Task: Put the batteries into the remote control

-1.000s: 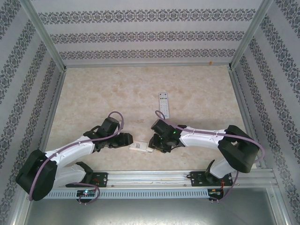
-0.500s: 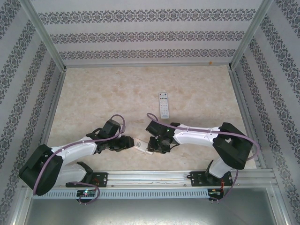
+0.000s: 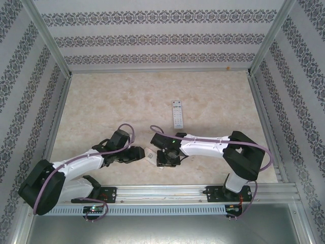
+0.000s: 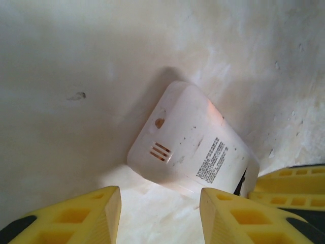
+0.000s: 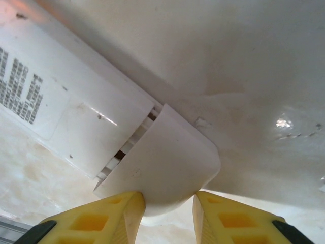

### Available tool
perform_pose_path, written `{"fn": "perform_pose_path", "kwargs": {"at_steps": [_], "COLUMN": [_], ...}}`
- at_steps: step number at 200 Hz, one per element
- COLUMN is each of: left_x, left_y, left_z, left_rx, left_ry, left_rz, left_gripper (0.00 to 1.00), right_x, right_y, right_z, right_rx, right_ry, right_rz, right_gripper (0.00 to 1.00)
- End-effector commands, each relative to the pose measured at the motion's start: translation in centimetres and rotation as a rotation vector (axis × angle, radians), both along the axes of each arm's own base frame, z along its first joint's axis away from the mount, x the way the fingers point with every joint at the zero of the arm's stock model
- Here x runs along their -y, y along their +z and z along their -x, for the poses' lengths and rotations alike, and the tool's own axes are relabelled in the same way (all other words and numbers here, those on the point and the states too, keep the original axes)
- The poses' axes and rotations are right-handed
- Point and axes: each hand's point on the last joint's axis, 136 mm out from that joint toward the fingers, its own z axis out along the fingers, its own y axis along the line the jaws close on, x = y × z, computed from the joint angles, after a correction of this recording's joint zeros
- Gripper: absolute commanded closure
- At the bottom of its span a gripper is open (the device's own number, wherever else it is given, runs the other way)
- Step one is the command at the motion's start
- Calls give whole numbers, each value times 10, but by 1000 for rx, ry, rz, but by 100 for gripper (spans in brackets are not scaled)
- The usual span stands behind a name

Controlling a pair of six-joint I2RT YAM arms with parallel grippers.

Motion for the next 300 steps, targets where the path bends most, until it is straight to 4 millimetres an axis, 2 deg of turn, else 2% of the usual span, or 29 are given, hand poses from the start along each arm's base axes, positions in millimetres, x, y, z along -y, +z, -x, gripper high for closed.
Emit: {"fn": "perform_pose_path", "kwargs": {"at_steps": [1,33,44,65,100,119,139,153,170,216,235,263,282,291,300], "left_x": [-9,-12,-12,-10,-7,-5,-5,-1,1,-14,-15,-14,-16,-18,-21], "left_y": [14,22,21,18,10,2,-9,-13,-17,-21,-21,-21,-19,-18,-17], "left_z": [-11,-28,-33,-40,-38,-26,-9,0,9,24,28,29,28,26,24], "left_rx": [53,74,61,36,-9,-46,-110,-153,-183,-207,-207,-209,-197,-184,-170], "left_ry": [60,90,92,93,91,12,-77,-99,-76,21,22,26,26,29,38], "left_rz": [-56,-84,-97,-112,-109,-128,-149,-120,-81,-119,-130,-126,-145,-157,-168], "left_gripper": [55,47,44,39,37,32,30,35,41,55,57,58,58,58,58], "right_x": [23,43,51,54,72,55,29,18,13,0,-1,12,17,15,12], "right_y": [-47,-60,-56,-40,-36,-37,-29,-20,-11,19,34,43,34,29,23], "right_z": [61,63,51,20,-12,-18,-20,-22,-27,-28,-30,-37,-34,-30,-24], "right_rx": [-173,-177,-134,-23,91,87,92,104,142,180,228,331,343,330,311], "right_ry": [159,200,191,151,215,226,271,284,299,306,306,379,452,495,537], "right_rz": [151,274,318,315,389,282,177,120,93,-4,-38,6,24,26,27], "right_gripper": [63,61,61,61,60,59,56,53,50,49,42,29,14,4,2]}}
